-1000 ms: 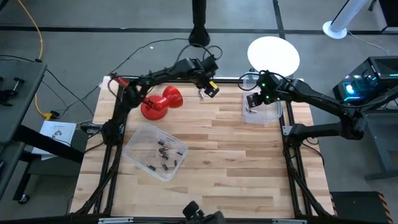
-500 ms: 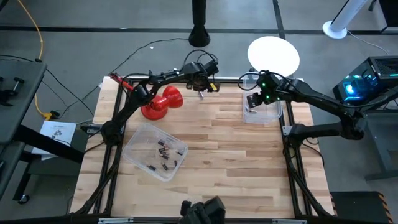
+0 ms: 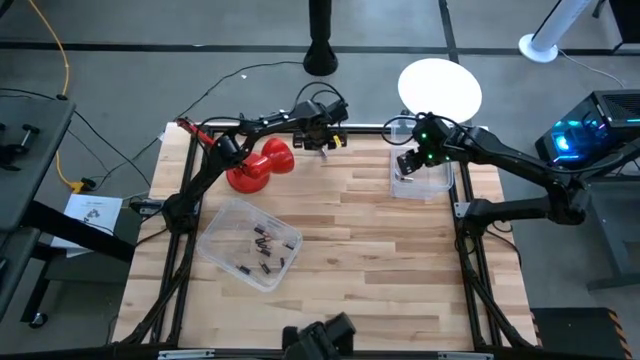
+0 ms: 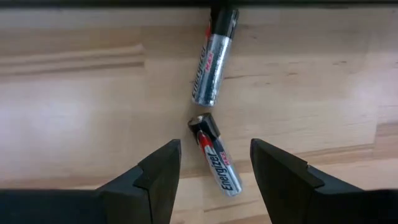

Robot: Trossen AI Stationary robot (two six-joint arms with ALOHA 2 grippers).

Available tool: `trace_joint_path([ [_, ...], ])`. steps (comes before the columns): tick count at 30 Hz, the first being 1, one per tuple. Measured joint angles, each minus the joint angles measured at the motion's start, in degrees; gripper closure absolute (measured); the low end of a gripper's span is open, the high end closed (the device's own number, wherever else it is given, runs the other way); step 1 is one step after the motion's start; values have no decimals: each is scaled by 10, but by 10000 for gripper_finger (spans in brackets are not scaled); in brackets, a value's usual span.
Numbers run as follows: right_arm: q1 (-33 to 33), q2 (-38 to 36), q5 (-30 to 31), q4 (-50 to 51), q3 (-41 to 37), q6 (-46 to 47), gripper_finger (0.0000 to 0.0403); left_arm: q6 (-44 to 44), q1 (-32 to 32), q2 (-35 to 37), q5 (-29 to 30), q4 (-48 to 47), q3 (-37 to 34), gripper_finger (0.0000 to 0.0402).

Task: Sort batteries
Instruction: Put the silver battery into the top transparent bin

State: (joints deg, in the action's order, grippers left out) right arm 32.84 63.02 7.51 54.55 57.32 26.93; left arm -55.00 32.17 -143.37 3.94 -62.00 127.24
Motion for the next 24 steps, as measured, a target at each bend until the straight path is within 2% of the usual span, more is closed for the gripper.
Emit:
trace_joint_path([
  [5, 0, 0, 0, -4, 0, -1, 240, -33, 5, 1, -16, -14, 1, 216],
  [9, 0, 0, 1, -6, 0, 0, 240, -14, 6, 1, -19, -39, 1, 219],
  [12, 0, 0, 1, -8, 0, 0, 240, -14, 11, 1, -21, -71, 1, 233],
  [14, 0, 0, 1, -9, 0, 0, 240, -8, 17, 1, -44, -72, 1, 246],
  [16, 0, 0, 1, -9, 0, 0, 240, 5, 21, 1, -76, -68, 1, 261],
  [19, 0, 0, 1, -11, 0, 0, 240, 42, 21, 1, -94, -63, 2, 281],
  [24, 0, 0, 0, -23, 0, -3, 240, 132, 14, 21, -86, -84, 36, 299],
])
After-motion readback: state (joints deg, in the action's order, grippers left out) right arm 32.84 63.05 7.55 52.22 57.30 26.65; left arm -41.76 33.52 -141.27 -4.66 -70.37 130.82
